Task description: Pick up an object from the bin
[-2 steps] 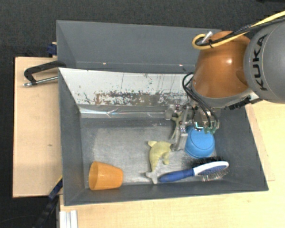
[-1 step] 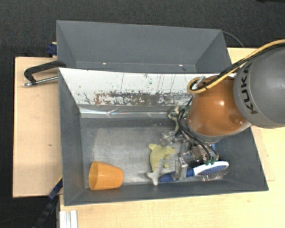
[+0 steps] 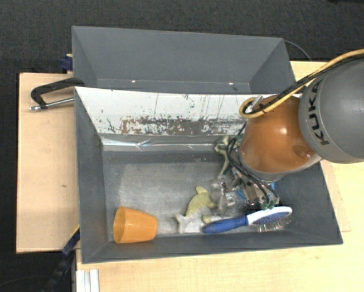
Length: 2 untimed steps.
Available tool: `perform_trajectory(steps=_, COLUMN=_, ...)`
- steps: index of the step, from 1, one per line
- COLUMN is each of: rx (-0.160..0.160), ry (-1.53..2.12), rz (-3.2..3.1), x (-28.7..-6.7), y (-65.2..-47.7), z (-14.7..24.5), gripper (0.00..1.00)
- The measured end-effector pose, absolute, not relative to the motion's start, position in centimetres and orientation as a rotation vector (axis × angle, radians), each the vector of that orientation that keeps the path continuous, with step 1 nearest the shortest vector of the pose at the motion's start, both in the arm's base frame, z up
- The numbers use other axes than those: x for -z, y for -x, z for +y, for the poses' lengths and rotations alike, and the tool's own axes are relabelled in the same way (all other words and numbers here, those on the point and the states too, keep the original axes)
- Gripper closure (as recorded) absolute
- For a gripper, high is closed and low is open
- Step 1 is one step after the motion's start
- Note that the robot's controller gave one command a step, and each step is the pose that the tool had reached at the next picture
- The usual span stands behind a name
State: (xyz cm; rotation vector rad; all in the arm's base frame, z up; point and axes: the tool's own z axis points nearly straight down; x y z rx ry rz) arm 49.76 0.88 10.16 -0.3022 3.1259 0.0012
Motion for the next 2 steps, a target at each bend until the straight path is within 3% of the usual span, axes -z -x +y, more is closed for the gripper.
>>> perform_trajectory(steps=1, rx=0.003, ry=0.800, rz=3.025, x=-18.0, y=-52.9, z=1.0, gripper=1.00)
perform_trajectory(steps=2, rx=0.007, ry=0.807, rz=3.019, x=-31.4, y=-56.6, z=-0.9, gripper=1.00)
